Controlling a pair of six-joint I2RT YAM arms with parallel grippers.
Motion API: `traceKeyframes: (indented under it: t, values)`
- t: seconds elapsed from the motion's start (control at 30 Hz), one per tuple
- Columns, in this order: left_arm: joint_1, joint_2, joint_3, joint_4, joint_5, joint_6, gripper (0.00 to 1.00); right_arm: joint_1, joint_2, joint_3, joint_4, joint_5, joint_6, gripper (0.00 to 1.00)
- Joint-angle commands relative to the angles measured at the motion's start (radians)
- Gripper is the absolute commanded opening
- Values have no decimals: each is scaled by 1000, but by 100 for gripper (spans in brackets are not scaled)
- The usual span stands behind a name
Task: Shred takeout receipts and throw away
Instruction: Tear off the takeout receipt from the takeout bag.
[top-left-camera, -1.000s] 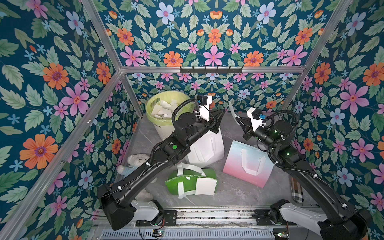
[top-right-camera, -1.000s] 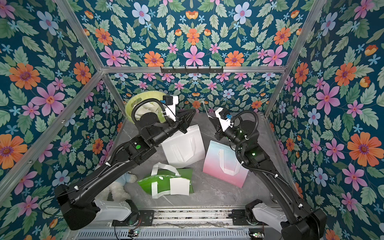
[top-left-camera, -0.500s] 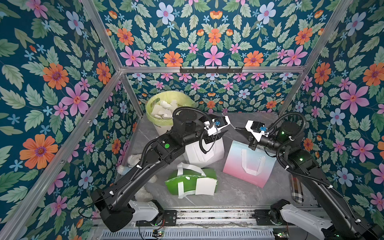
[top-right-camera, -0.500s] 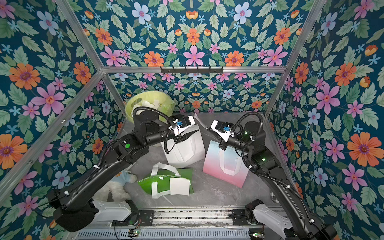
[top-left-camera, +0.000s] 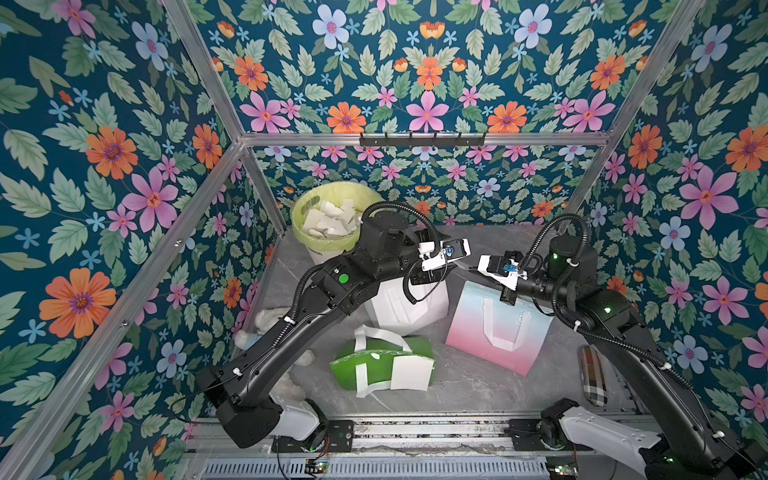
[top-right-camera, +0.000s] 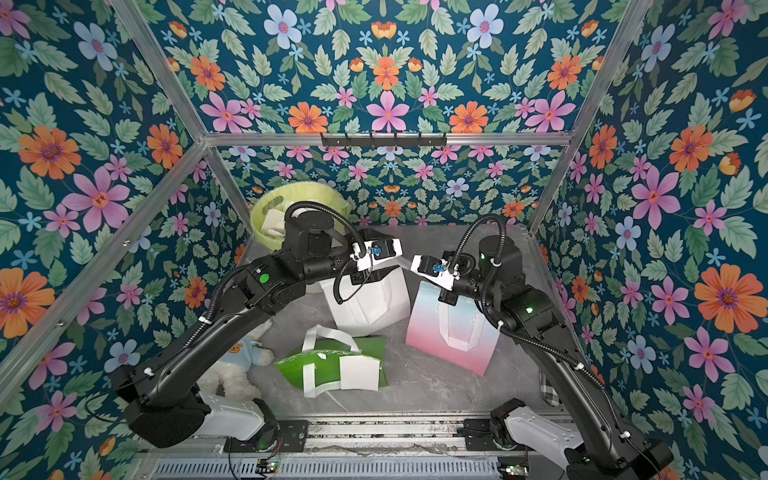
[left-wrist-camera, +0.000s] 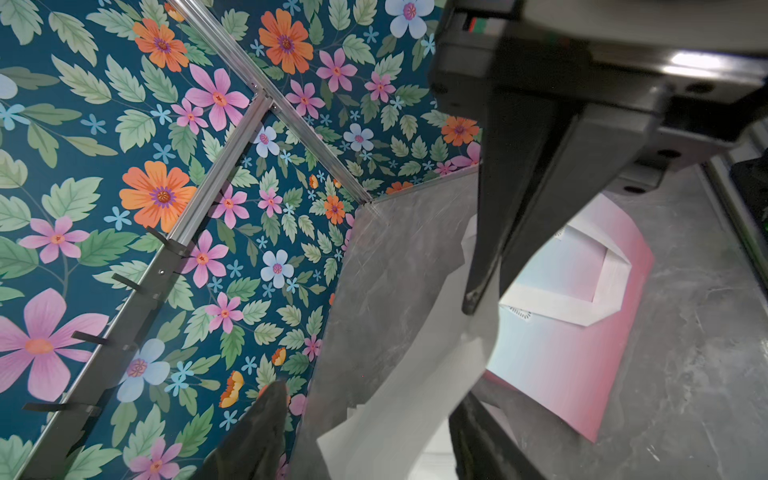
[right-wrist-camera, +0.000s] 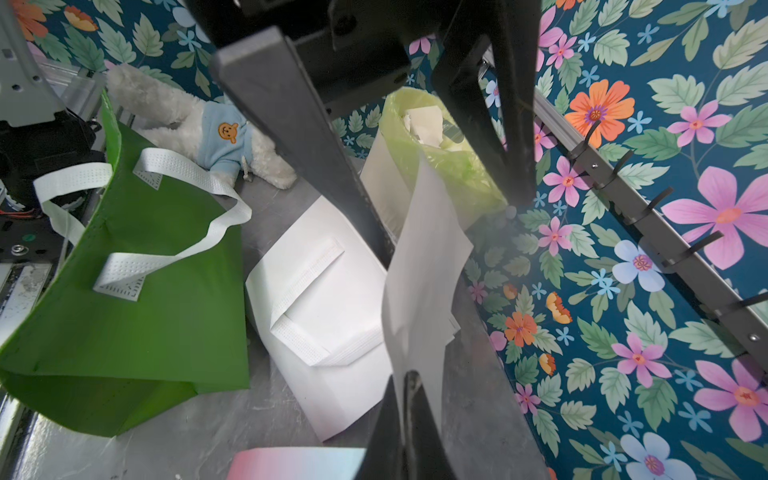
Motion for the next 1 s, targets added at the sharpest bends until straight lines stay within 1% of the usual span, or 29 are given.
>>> traceKeyframes:
  t: [0.0, 0.17, 0.27, 0.37, 0.43, 0.5, 0.57, 0.63, 0.7, 0.73, 0.8, 0.87, 0.93, 0.97]
  values:
    - [1, -8, 4, -10, 8, 27, 64, 1, 1, 7, -6, 10, -36, 0]
    - [1, 17, 1, -33, 37, 13, 61, 5, 1, 7, 58, -19, -4, 0]
    - [-1, 45, 17, -65, 49, 14, 54, 6, 9, 20, 61, -18, 2, 0]
    - [-4, 59, 30, -74, 61, 13, 39, 6, 18, 33, 60, -4, 3, 0]
    - [-7, 65, 34, -74, 64, 14, 31, 6, 20, 36, 59, 5, 7, 0]
    - [-8, 69, 39, -74, 68, 12, 21, 6, 22, 36, 63, 15, 10, 0]
    - [-13, 71, 39, -72, 73, 8, 14, 6, 27, 42, 52, 21, 12, 0]
    - [-16, 73, 38, -68, 80, -1, 0, 6, 30, 42, 63, 32, 21, 0]
    - [-17, 73, 32, -57, 77, -12, 0, 6, 26, 24, 107, 54, 49, 0]
    - [-16, 71, 25, -45, 67, -16, 0, 6, 17, 9, 134, 65, 63, 6]
    - [-16, 55, -4, -4, 33, -30, 0, 6, -11, -39, 224, 91, 112, 38]
    - [-16, 27, -48, 49, 20, -40, 0, 5, -47, -93, 297, 108, 153, 61]
    - [-11, -2, -86, 85, 50, -49, 0, -6, -78, -129, 329, 93, 194, 79]
    - [-1, -17, -100, 106, 82, -58, 0, -28, -91, -140, 333, 57, 227, 83]
